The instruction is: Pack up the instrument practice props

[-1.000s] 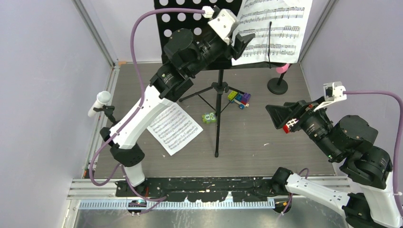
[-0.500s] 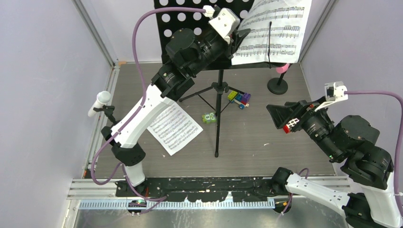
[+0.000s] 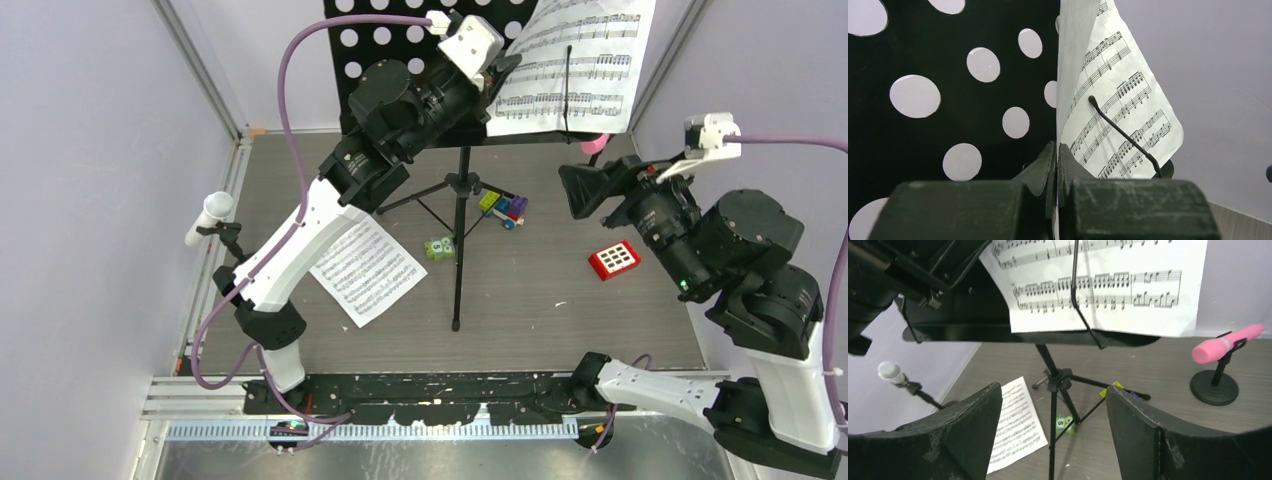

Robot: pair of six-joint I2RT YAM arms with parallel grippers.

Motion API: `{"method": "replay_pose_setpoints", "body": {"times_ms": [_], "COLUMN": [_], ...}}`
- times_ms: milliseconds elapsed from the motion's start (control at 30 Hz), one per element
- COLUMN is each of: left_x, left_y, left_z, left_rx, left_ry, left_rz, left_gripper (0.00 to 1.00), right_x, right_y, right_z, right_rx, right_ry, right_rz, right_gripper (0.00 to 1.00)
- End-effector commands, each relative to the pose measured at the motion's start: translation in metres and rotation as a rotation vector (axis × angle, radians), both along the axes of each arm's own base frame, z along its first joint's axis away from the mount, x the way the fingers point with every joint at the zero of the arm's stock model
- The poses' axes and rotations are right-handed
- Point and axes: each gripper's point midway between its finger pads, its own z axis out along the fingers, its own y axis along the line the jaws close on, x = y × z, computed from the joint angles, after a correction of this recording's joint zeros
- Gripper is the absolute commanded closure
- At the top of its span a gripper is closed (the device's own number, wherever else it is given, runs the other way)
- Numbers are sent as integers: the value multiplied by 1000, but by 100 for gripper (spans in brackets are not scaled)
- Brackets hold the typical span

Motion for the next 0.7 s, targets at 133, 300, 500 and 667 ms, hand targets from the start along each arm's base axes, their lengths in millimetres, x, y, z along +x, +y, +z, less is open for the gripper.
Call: {"method": "replay_pose_setpoints", "body": {"times_ms": [133, 300, 500, 667], "left_x": [-10, -8, -8, -5], "left_y": [25, 23, 24, 28], "left_z": [33, 30, 30, 30], "left_rx": [-87, -83, -82, -84], "left_ry": [-36, -30, -30, -23], "left_rz": [30, 30, 30, 59], "left_gripper": [100, 100, 100, 100], "right_x": [36, 57, 80, 95], "right_y": [11, 20, 13, 3], "right_z": [40, 55, 58, 53], "right_rx": [-106, -160, -201, -178], "right_ry": [-76, -57, -5, 18], "right_rz": [-103, -159, -212, -241], "right_gripper": [21, 20, 20, 20]}}
